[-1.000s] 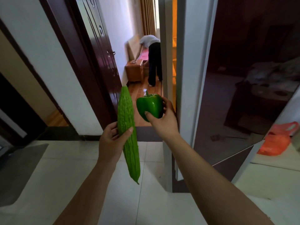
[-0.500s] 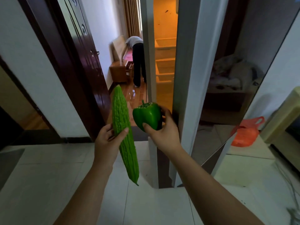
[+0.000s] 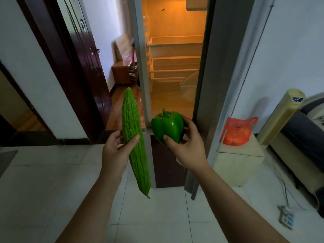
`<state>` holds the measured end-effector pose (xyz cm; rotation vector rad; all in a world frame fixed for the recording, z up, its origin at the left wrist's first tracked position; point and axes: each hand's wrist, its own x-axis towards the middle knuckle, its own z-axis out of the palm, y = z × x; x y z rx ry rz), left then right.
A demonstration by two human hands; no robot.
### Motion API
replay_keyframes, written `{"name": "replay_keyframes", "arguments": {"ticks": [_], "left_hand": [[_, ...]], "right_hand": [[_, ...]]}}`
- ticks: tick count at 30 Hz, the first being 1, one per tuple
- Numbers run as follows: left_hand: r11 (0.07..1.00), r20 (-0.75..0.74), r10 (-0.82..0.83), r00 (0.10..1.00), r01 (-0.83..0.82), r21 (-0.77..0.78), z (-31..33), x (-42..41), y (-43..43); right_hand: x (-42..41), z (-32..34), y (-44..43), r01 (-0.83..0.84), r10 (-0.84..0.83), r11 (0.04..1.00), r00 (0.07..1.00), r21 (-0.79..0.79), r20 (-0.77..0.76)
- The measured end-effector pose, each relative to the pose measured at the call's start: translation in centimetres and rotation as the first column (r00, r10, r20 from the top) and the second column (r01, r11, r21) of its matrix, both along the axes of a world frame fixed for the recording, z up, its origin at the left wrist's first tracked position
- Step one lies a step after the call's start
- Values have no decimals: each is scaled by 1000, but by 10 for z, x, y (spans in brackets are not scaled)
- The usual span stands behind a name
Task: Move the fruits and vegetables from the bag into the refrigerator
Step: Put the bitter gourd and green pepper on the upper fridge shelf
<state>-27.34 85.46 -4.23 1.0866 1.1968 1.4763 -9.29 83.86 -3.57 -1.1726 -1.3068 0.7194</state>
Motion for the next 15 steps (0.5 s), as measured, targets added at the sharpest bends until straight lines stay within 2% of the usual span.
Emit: {"name": "replay_keyframes", "arguments": {"ticks": [8,15], "left_hand": [[995,-16,-99,995,98,-5,-6,54,-22],[983,-2,-183,983,183,-27,-7,85,-7]], "right_hand": [[48,-9,-47,118,-118,993,992,-3,53],[63,-15,-46,153,-152,988,988,-37,24]]}}
